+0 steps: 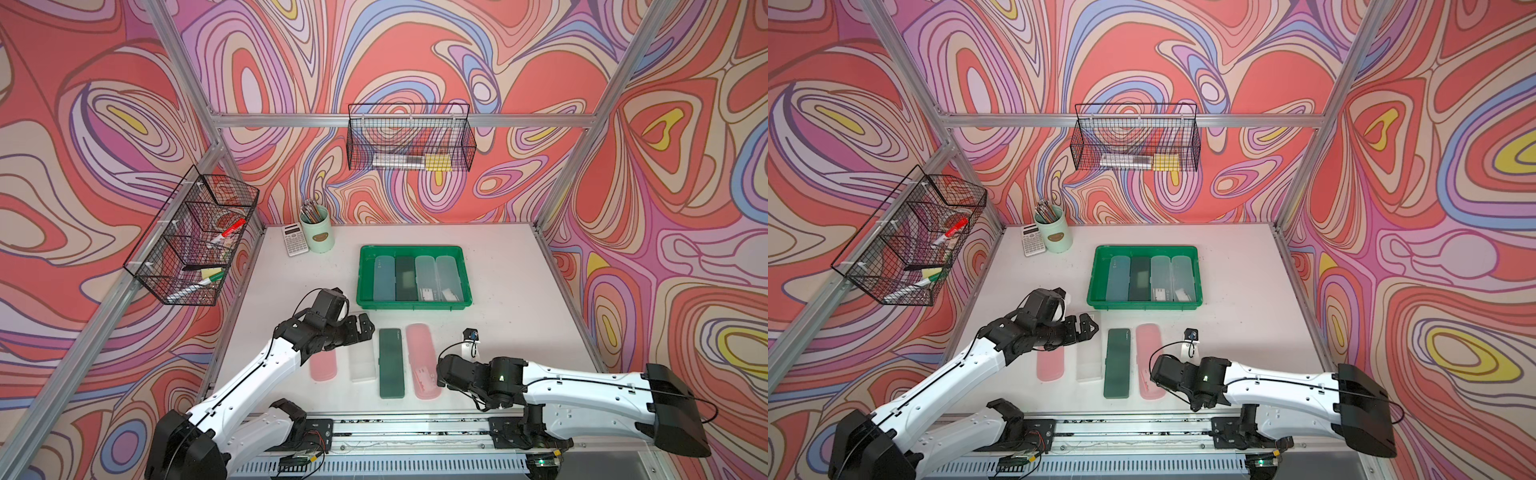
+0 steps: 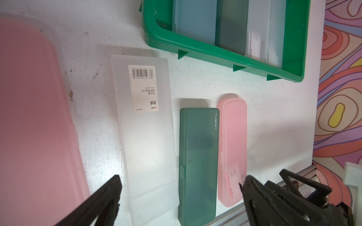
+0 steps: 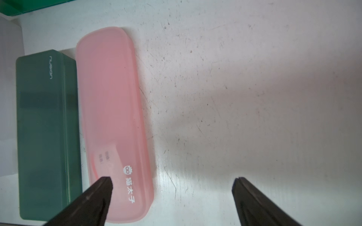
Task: Put the pencil case into the storage box
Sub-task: Pick up the pencil case from the center of the board.
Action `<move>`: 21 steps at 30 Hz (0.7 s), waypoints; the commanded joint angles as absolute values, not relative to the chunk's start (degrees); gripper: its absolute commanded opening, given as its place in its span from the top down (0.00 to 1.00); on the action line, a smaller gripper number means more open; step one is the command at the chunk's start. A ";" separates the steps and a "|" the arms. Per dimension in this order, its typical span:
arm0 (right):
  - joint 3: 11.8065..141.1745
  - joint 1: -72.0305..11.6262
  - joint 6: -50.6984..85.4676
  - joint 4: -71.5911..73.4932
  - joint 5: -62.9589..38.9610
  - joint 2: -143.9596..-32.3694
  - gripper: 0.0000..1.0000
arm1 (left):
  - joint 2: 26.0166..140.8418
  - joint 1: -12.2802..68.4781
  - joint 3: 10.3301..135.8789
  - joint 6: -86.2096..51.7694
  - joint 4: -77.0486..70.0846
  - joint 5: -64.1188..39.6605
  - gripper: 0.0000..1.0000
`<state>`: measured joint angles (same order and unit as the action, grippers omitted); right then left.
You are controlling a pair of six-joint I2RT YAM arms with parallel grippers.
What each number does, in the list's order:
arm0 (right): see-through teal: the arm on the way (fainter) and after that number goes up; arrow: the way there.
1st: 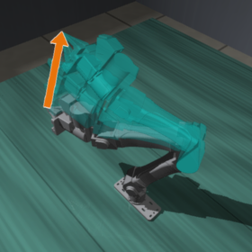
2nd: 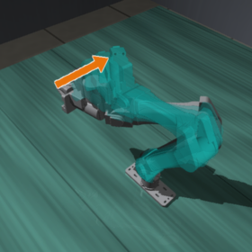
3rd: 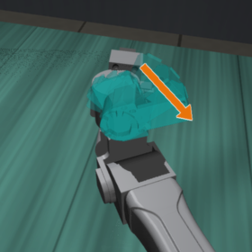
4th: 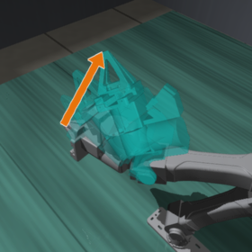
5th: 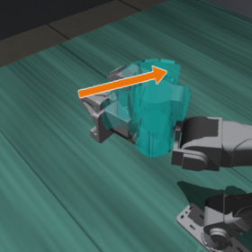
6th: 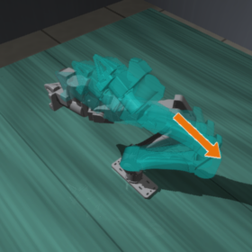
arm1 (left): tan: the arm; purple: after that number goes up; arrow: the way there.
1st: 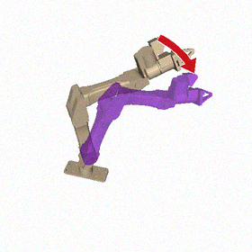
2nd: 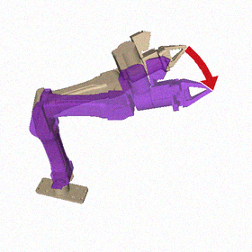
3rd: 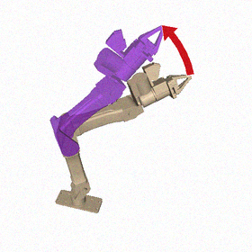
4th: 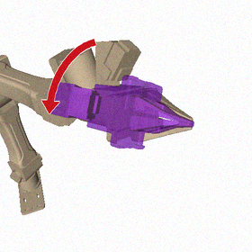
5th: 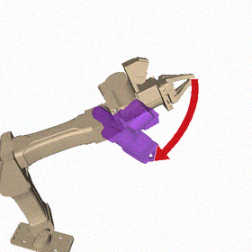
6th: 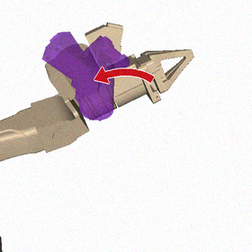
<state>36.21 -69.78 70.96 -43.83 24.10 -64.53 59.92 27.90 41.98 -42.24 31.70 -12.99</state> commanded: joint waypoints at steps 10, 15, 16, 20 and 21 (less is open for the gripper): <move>46.66 -73.12 66.87 -37.33 19.97 -84.20 0.02 | 57.74 28.48 43.86 -39.98 34.15 -10.28 0.01; 47.80 -73.78 68.47 -38.23 18.92 -87.88 0.02 | 57.36 28.44 43.86 -39.07 34.65 -10.03 0.01; 47.91 -73.84 68.69 -38.47 18.69 -88.41 0.02 | 57.31 28.41 43.86 -39.03 34.59 -10.13 0.01; 48.62 -74.53 69.51 -39.41 18.34 -90.79 0.02 | 57.18 28.46 43.59 -39.02 34.10 -10.22 0.01; 49.07 -74.74 69.61 -39.76 18.44 -91.53 0.02 | 57.13 28.39 43.51 -38.95 34.10 -10.24 0.01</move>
